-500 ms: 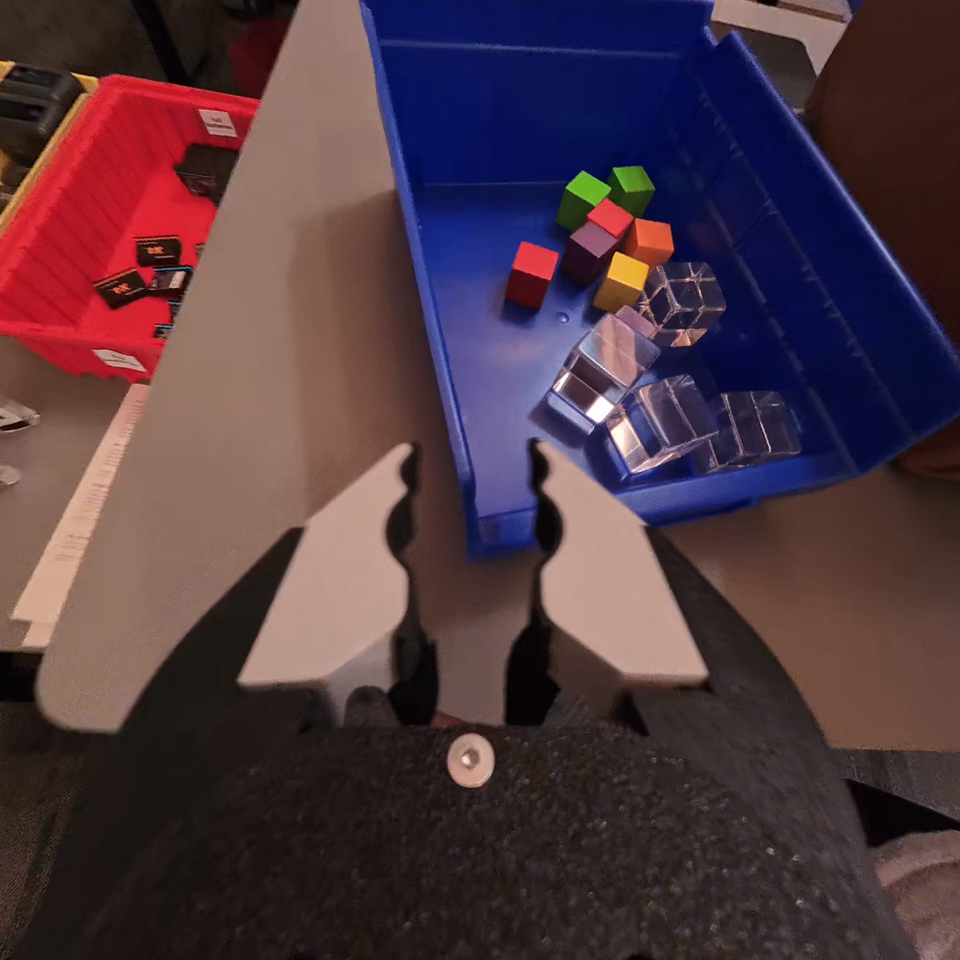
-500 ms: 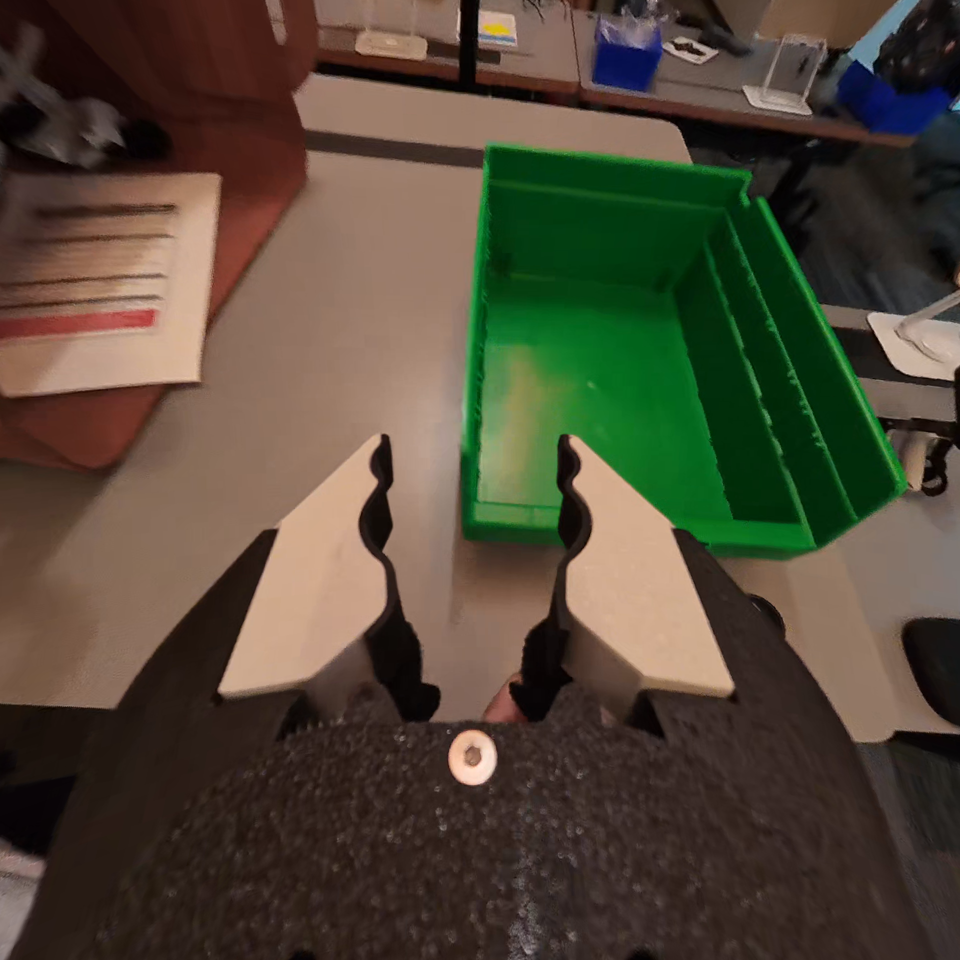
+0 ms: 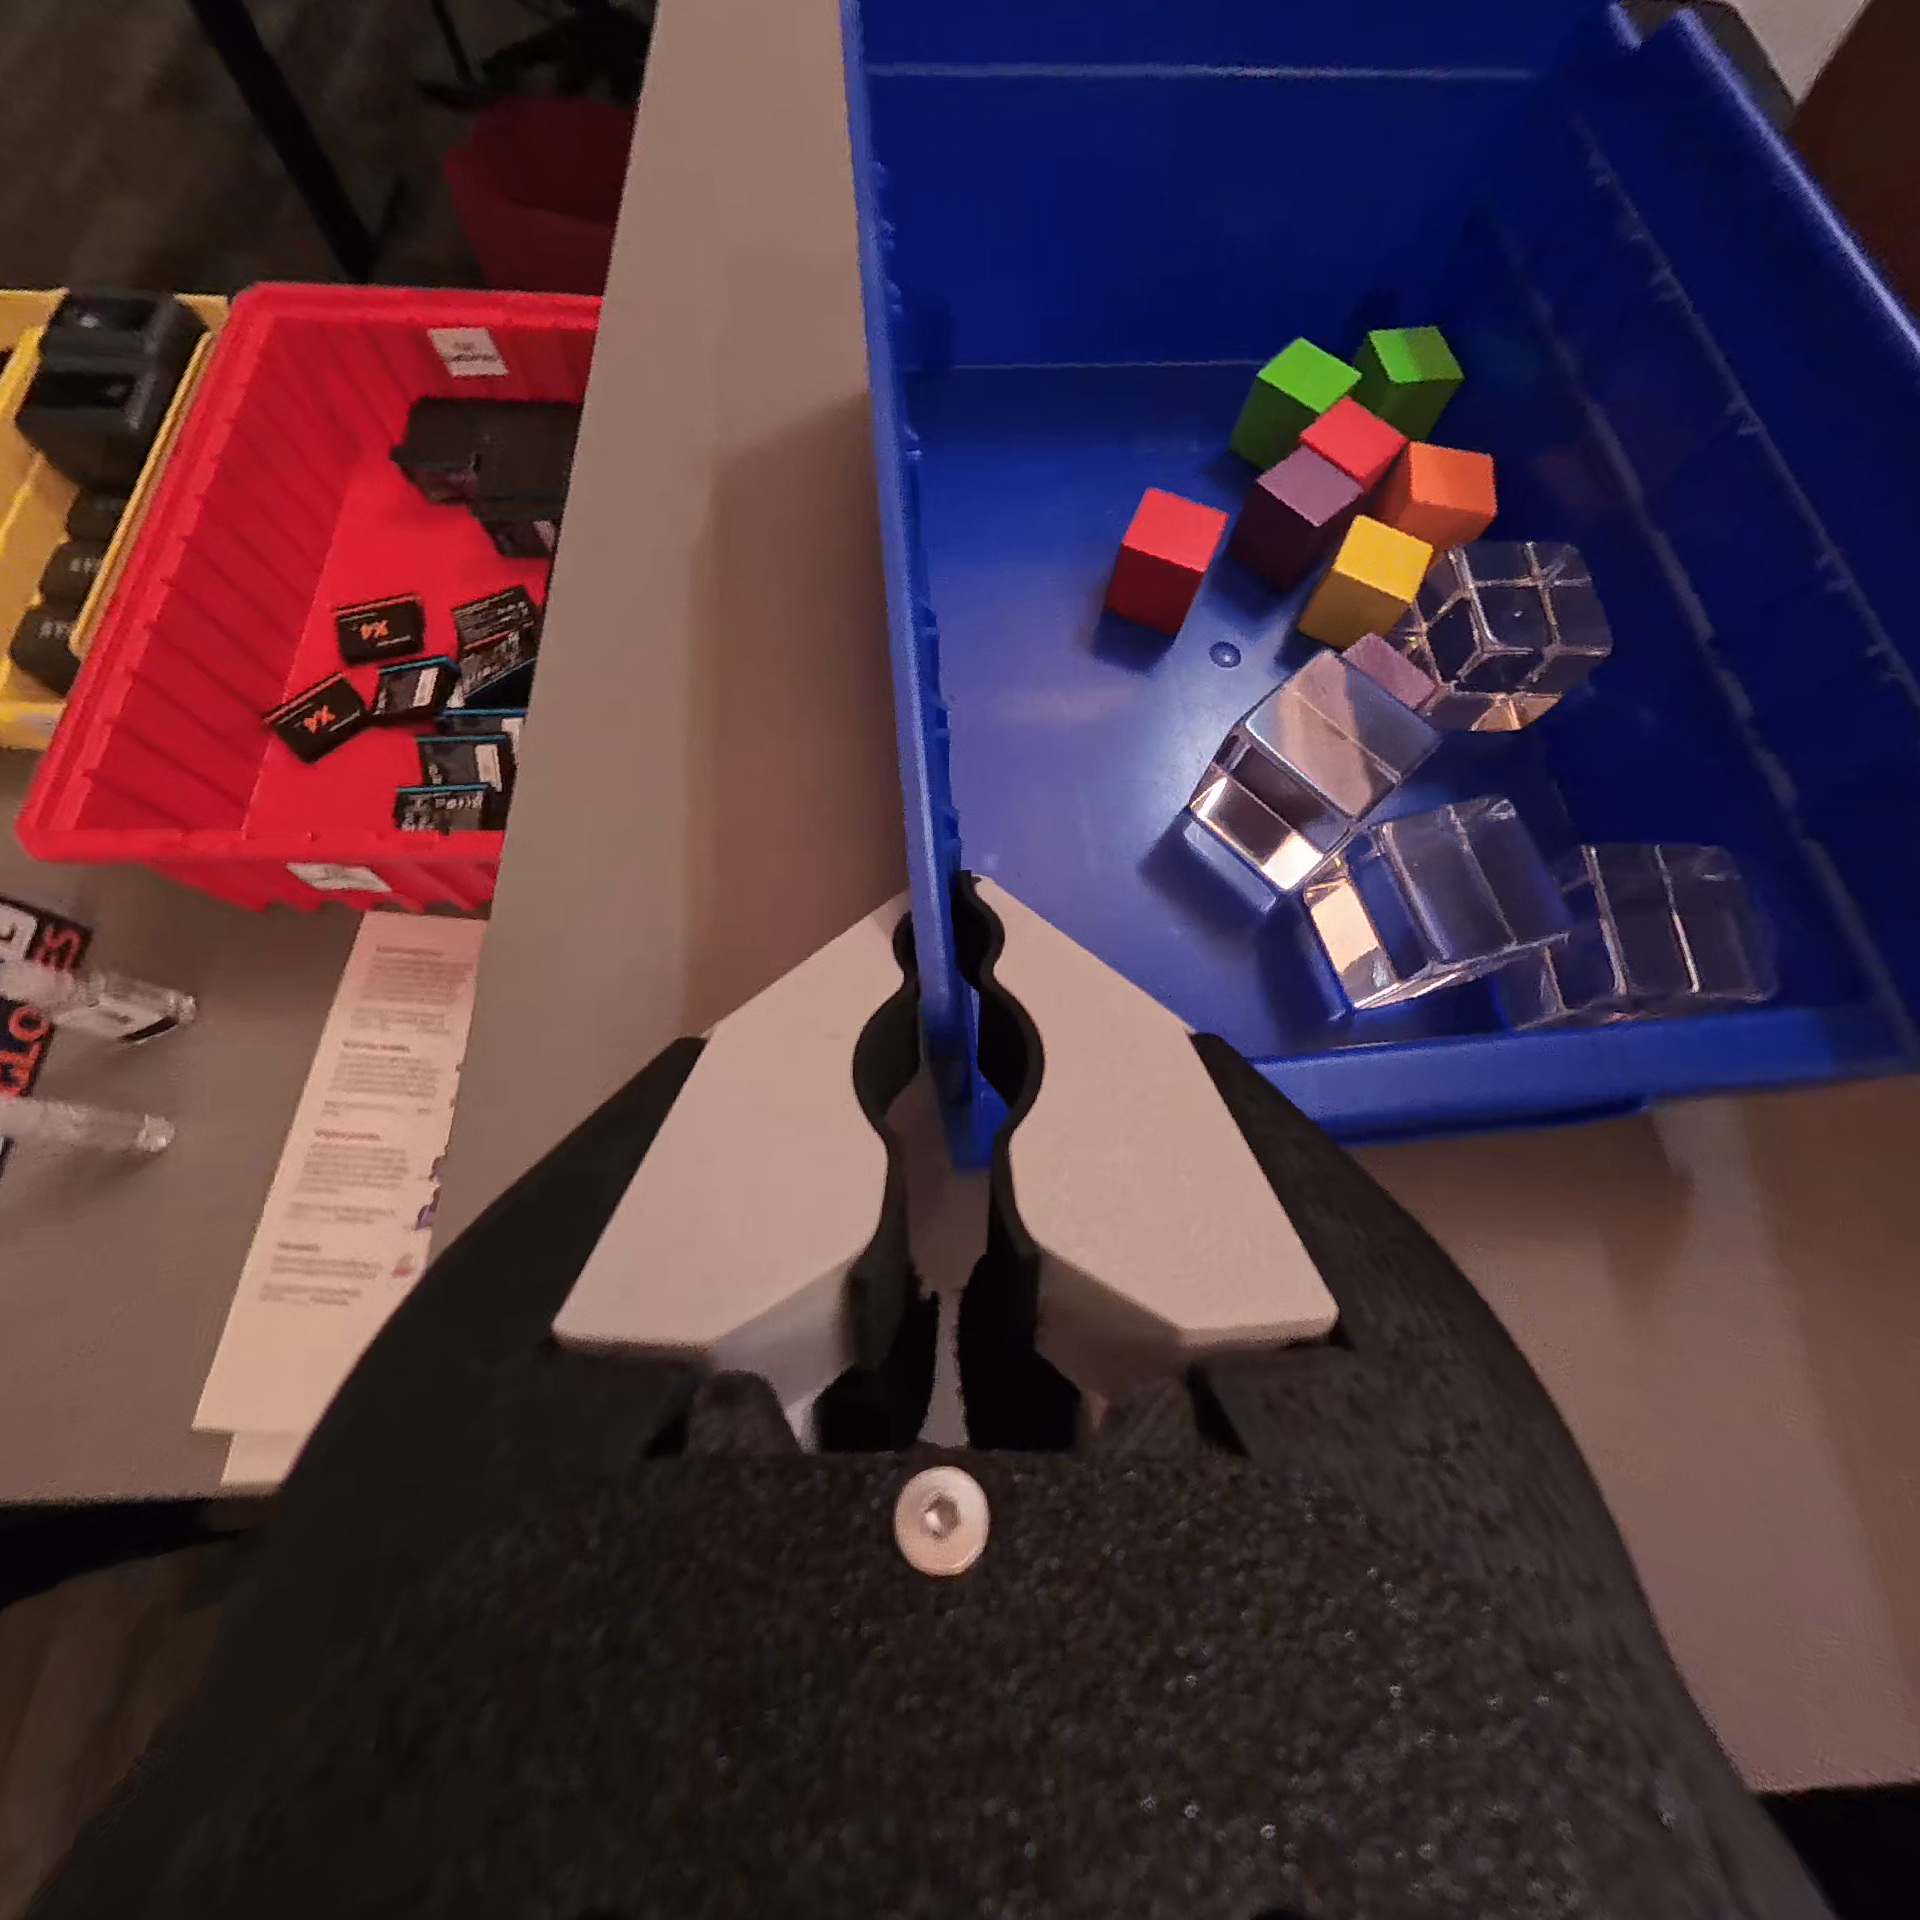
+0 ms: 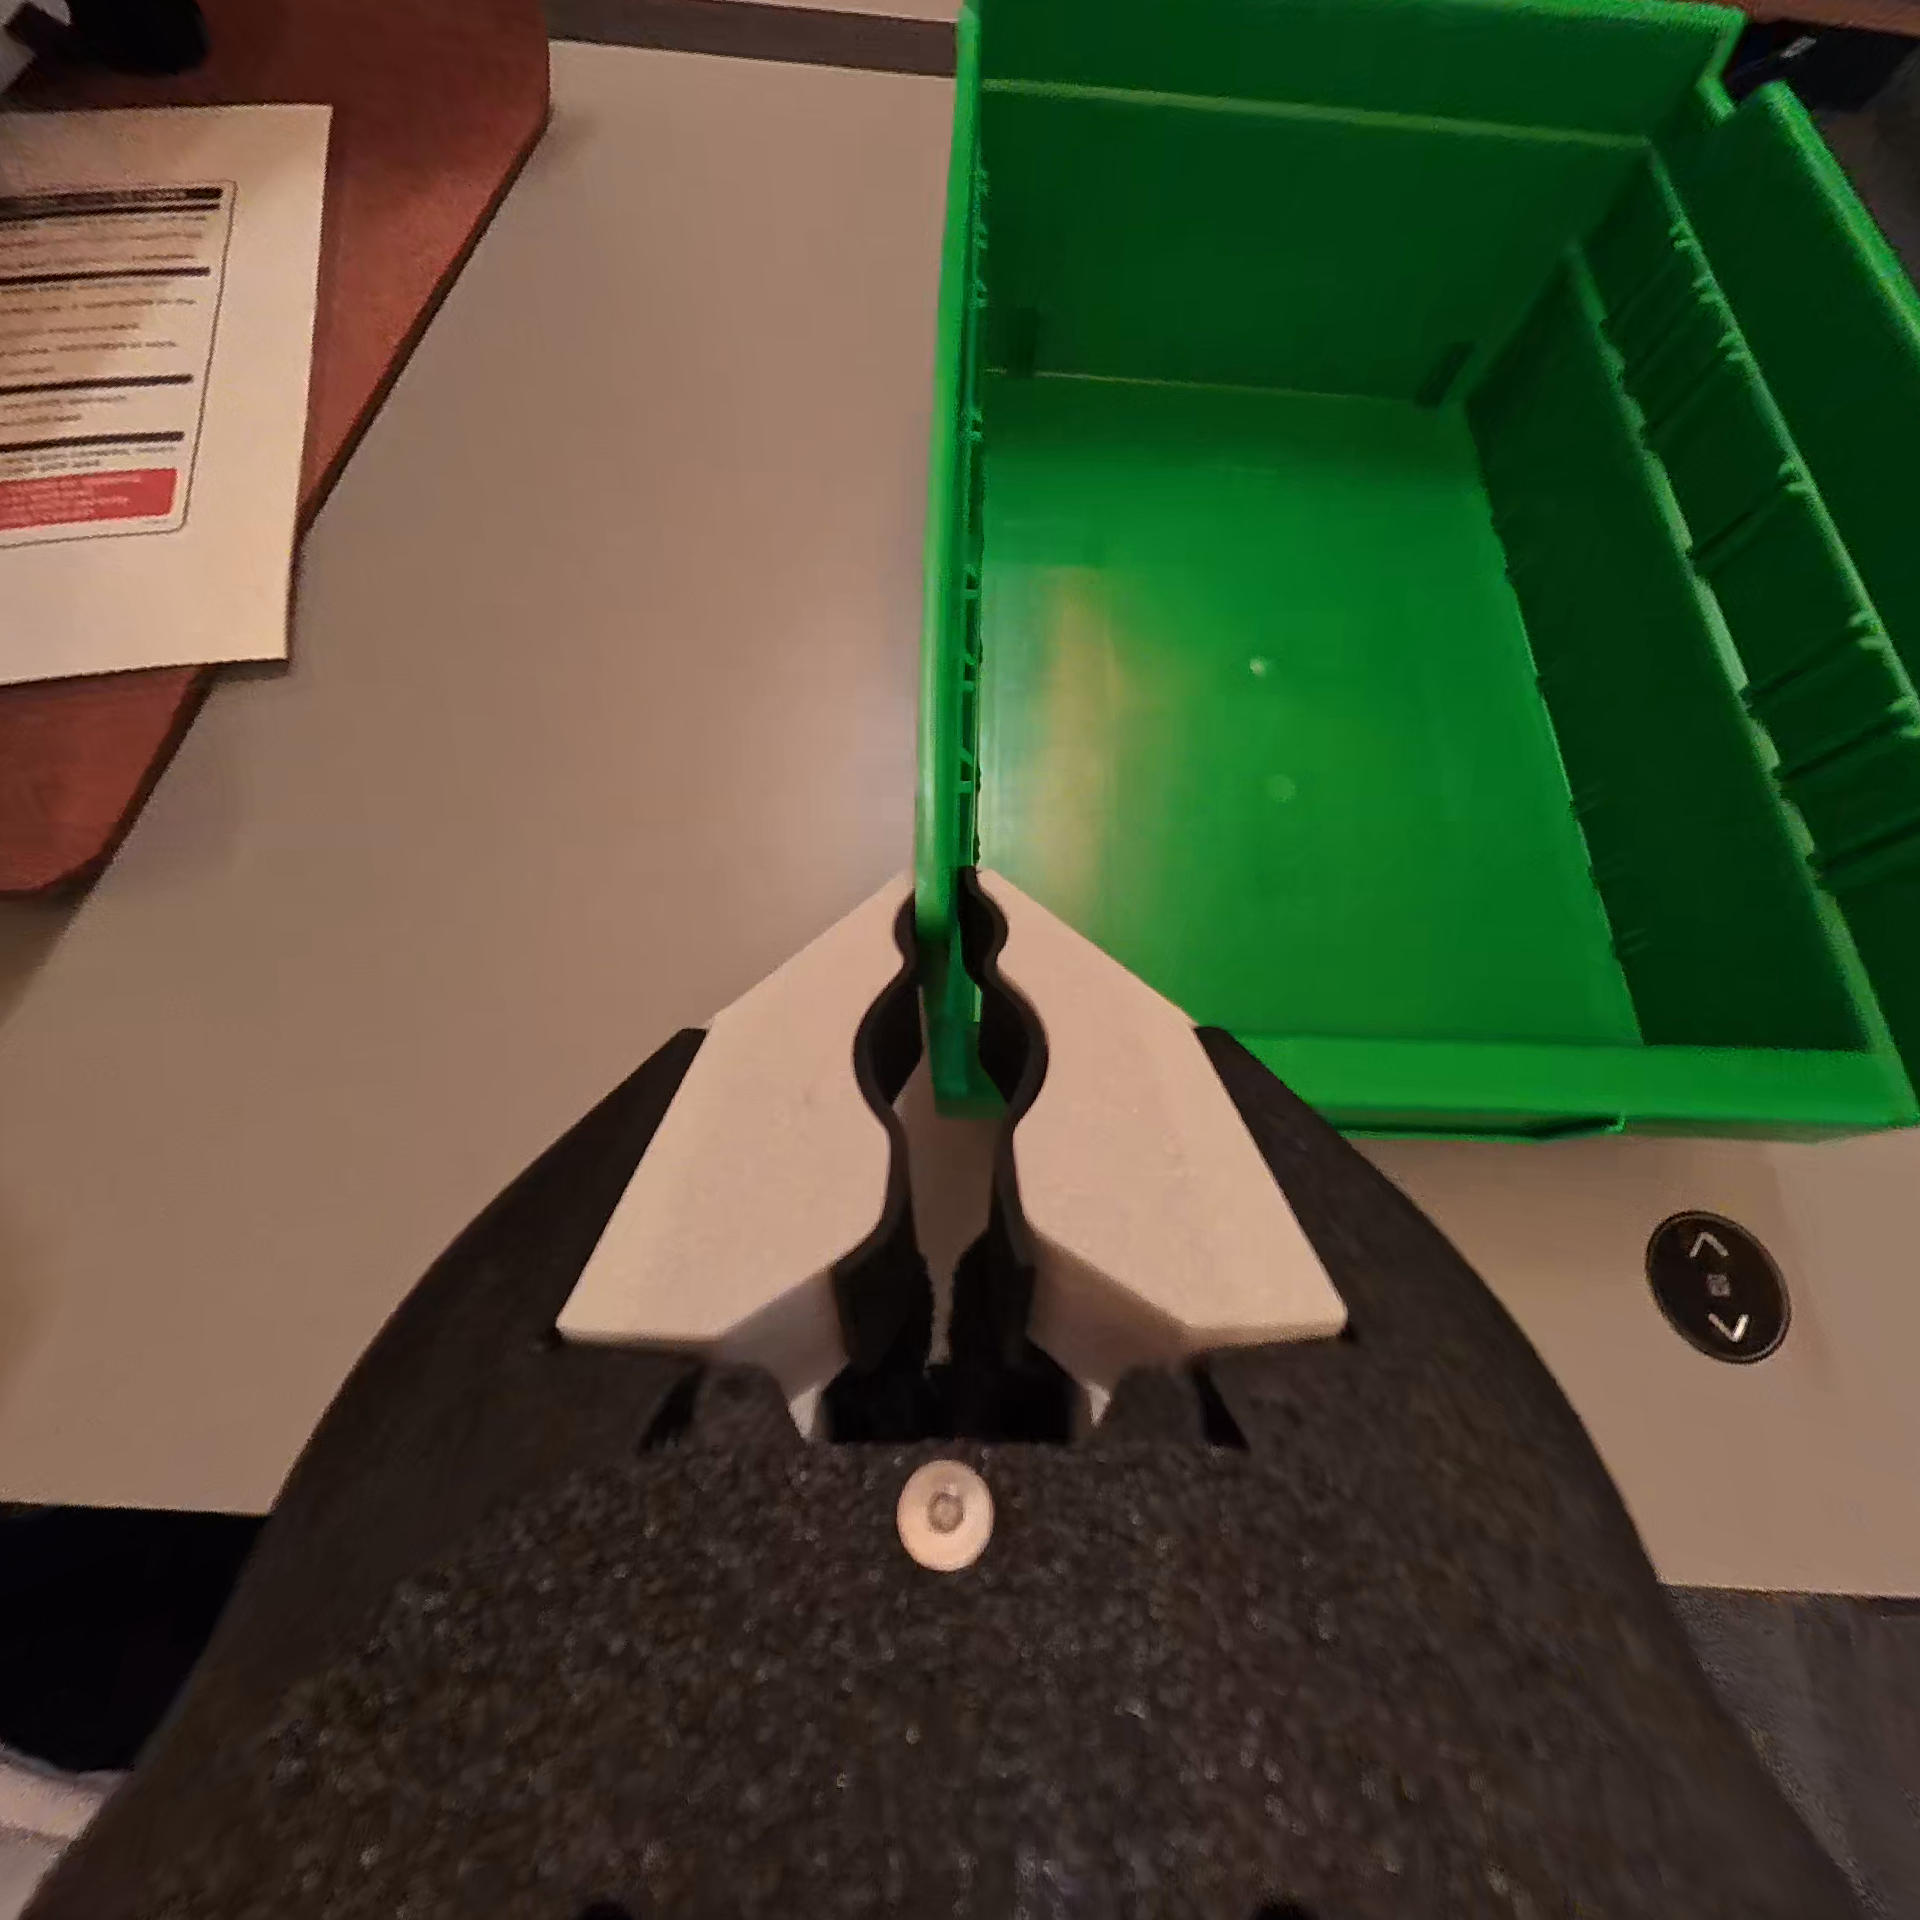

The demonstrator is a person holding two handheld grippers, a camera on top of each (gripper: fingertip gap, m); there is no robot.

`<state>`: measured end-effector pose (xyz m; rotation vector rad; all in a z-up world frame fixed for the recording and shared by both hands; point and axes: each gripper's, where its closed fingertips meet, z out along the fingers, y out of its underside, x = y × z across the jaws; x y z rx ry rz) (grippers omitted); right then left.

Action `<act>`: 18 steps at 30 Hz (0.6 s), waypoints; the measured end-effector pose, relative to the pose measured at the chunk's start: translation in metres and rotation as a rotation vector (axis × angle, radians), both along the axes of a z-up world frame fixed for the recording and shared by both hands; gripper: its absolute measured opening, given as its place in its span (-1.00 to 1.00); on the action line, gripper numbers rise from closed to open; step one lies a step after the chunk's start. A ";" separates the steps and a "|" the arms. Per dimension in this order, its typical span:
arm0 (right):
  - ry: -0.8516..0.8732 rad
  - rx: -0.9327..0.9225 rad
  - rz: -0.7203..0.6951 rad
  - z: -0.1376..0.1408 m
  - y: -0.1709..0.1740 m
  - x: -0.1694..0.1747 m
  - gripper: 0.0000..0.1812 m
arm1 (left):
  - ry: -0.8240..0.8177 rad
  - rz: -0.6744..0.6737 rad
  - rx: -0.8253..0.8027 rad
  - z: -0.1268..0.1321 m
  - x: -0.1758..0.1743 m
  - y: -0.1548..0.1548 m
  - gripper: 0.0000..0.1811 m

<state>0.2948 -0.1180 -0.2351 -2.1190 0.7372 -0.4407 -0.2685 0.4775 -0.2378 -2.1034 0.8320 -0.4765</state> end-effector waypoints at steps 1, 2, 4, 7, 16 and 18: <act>0.009 0.018 -0.008 0.000 0.001 -0.002 -0.98 | -0.015 -0.020 -0.010 0.000 0.000 0.000 -0.95; 0.019 0.032 -0.014 0.001 0.002 -0.004 -0.98 | -0.023 -0.039 -0.025 0.001 -0.001 -0.001 -0.93; 0.011 0.064 -0.011 0.017 0.003 -0.010 -0.88 | -0.025 -0.028 -0.029 0.014 -0.012 -0.003 -0.52; 0.026 0.199 0.108 0.070 0.015 -0.041 -0.69 | -0.162 -0.045 0.053 0.078 -0.019 -0.029 -0.45; 0.109 0.466 0.471 0.203 0.074 -0.159 -0.40 | -0.369 -0.390 0.260 0.205 0.076 -0.166 -0.46; 0.073 0.463 0.530 0.221 0.082 -0.180 -0.43 | -0.342 -0.496 0.212 0.202 0.094 -0.196 -0.45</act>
